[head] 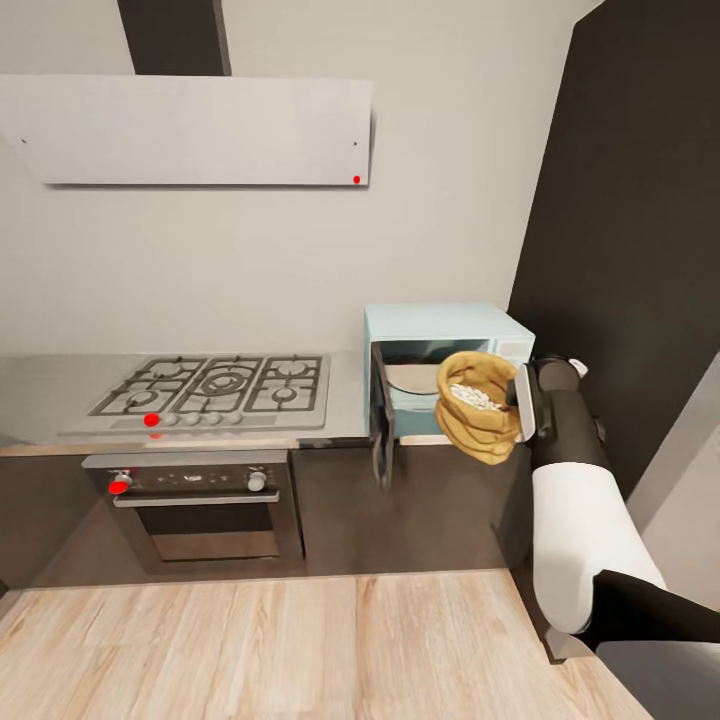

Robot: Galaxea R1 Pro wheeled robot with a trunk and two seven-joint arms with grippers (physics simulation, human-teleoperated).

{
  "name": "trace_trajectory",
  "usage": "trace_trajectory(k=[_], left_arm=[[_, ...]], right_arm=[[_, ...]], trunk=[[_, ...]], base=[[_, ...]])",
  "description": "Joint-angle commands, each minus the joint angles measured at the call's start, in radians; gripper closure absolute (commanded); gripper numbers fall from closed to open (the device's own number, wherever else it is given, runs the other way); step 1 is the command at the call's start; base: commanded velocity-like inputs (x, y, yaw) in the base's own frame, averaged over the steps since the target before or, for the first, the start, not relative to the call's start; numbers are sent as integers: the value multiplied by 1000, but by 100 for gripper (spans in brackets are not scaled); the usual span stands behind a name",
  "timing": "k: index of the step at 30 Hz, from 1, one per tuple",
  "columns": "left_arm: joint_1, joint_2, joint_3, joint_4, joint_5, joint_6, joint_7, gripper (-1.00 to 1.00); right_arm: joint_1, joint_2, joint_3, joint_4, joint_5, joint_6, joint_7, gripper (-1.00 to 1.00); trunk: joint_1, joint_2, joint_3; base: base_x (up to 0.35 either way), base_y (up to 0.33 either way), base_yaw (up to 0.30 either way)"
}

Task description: In the kitchen, take the popcorn bag from the countertop, put it into the microwave, and heat it until the popcorn is cooked so the cooked popcorn ends up inside the bag.

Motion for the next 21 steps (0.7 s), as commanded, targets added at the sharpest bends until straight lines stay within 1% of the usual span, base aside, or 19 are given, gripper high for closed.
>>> trace_trajectory(k=[1,8,16,21], left_arm=[[0,0,4,-2,1,-1,2,-100],[0,-3,6,-3,2,-1,4,-100],[0,-4,7,-3,2,-1,11,-100],[0,-4,6,-2,2,-1,11,-100]], right_arm=[[-1,3,-1,-1,5,4,1,100],[-1,8,-1,8,0,4,1,100],[-1,9,1,10,-1,4,1,100],[-1,8,0,10,-1,4,1,100]], trunk=[[0,-1,-1],[0,-1,-1],[0,-1,-1],[-19,34,14]], base=[[0,-4,0],[0,0,0],[0,0,0],[0,0,0]])
